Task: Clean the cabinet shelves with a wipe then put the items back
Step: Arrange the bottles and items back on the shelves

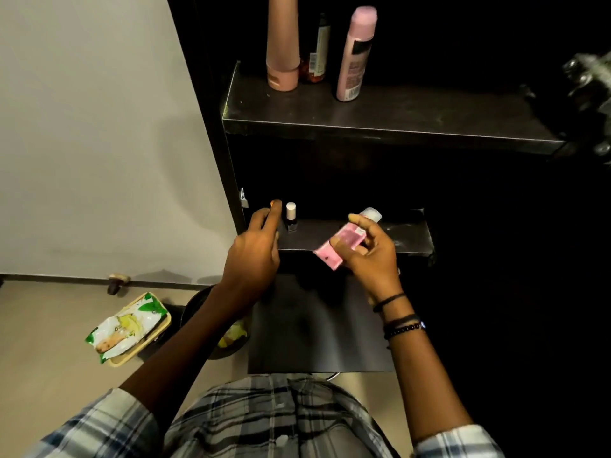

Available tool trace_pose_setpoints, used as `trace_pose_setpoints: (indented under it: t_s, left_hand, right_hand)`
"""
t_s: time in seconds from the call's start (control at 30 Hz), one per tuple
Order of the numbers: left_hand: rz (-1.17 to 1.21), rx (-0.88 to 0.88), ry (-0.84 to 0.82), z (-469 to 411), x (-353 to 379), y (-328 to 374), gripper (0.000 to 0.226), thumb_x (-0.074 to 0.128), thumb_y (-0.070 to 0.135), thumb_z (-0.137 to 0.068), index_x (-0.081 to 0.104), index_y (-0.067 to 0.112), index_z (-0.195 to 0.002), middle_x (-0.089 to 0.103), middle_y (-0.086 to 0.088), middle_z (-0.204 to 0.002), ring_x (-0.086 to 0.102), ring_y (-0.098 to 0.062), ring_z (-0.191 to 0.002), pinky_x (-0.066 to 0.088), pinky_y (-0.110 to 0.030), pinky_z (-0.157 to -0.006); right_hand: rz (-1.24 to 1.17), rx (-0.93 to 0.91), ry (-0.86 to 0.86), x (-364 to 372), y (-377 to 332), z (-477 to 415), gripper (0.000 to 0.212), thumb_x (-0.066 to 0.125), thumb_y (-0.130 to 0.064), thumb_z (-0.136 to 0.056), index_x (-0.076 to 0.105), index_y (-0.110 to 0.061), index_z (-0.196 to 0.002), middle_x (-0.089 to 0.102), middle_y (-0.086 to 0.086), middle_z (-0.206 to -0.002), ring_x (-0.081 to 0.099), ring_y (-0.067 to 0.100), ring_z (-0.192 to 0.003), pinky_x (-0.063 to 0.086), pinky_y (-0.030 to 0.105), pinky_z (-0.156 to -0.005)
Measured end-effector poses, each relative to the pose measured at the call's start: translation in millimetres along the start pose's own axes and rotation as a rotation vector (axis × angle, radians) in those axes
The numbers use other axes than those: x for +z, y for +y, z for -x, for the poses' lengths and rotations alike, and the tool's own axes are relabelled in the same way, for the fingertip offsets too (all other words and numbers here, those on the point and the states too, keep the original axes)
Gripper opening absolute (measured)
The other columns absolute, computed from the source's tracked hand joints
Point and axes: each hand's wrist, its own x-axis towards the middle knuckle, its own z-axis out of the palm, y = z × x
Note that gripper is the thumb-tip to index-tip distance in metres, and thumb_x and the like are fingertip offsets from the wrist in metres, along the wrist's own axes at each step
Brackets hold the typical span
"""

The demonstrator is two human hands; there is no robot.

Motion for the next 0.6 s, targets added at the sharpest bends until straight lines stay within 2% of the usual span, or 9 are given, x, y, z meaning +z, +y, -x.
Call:
trace_pose_setpoints:
  t_s: [0.13, 0.2, 0.27, 0.33, 0.4, 0.47, 0.6]
  left_hand:
    - [-0.022, -0.018, -0.023, 2.1, -2.3, 1.0, 0.058, 0.046, 0.01, -0.096, 0.022, 0.019, -0.148, 0.038, -0.009, -0.143, 0.062, -0.034, -0.092, 0.053, -0.04, -0.077]
    - [-0.033, -0.022, -0.029, 2.0, -4.2, 1.7, 0.06, 0.047, 0.009, -0.095, 0.02, 0.02, -0.148, 0.037, -0.008, -0.143, 0.062, -0.033, -0.092, 0.052, -0.038, -0.076]
    - [-0.046, -0.031, -0.037, 1.2, -5.7, 1.7, 0.062, 0.047, 0.008, -0.095, 0.019, 0.021, -0.148, 0.036, -0.008, -0.144, 0.062, -0.033, -0.092, 0.052, -0.036, -0.076]
    - [-0.047, -0.034, -0.045, 0.9, -5.9, 1.6, 0.064, 0.048, 0.008, -0.094, 0.018, 0.022, -0.148, 0.035, -0.008, -0.144, 0.063, -0.033, -0.091, 0.054, -0.038, -0.076]
    - [-0.046, -0.028, -0.05, 0.9, -6.0, 0.9, 0.066, 0.049, 0.007, -0.093, 0.017, 0.023, -0.148, 0.035, -0.008, -0.144, 0.063, -0.032, -0.091, 0.056, -0.039, -0.076]
    - [-0.052, -0.026, -0.057, 1.4, -6.7, 0.0, 0.067, 0.05, 0.007, -0.093, 0.016, 0.023, -0.148, 0.034, -0.008, -0.145, 0.063, -0.032, -0.092, 0.056, -0.038, -0.076]
    - [-0.043, 0.013, -0.052, 6.1, -11.2, -2.5, 0.067, 0.05, 0.007, -0.093, 0.016, 0.022, -0.149, 0.035, -0.009, -0.144, 0.063, -0.033, -0.087, 0.055, -0.039, -0.073]
  right_hand:
    - [-0.054, 0.124, 0.069, 23.1, 0.6, -13.5, 0.043, 0.063, -0.005, -0.088, 0.051, -0.012, -0.129, 0.064, 0.006, -0.103, 0.068, 0.003, -0.068, 0.059, 0.021, -0.066]
    - [-0.022, 0.142, 0.108, 33.0, 3.4, -19.4, 0.043, 0.061, -0.003, -0.089, 0.051, -0.011, -0.13, 0.065, -0.001, -0.093, 0.067, 0.003, -0.061, 0.06, 0.028, -0.073]
    - [0.038, 0.127, 0.181, 39.8, 9.0, -26.2, 0.039, 0.061, 0.001, -0.087, 0.056, -0.007, -0.125, 0.063, -0.009, -0.082, 0.066, 0.004, -0.062, 0.059, 0.038, -0.082]
    - [0.083, 0.122, 0.231, 44.6, 13.0, -29.9, 0.036, 0.064, 0.001, -0.084, 0.06, -0.006, -0.118, 0.066, -0.003, -0.083, 0.066, 0.007, -0.067, 0.058, 0.041, -0.085]
    - [0.14, 0.107, 0.255, 47.5, 14.2, -30.4, 0.034, 0.068, -0.003, -0.082, 0.062, -0.006, -0.116, 0.069, 0.007, -0.093, 0.066, 0.007, -0.067, 0.059, 0.038, -0.082]
    - [0.201, 0.086, 0.268, 47.4, 14.9, -29.4, 0.032, 0.07, -0.007, -0.082, 0.062, -0.007, -0.113, 0.069, 0.009, -0.088, 0.065, 0.008, -0.061, 0.059, 0.033, -0.075]
    - [0.309, 0.033, 0.306, 41.1, 18.9, -27.7, 0.022, 0.075, -0.025, -0.077, 0.065, -0.021, -0.097, 0.071, 0.01, -0.083, 0.069, 0.026, -0.068, 0.06, 0.04, -0.069]
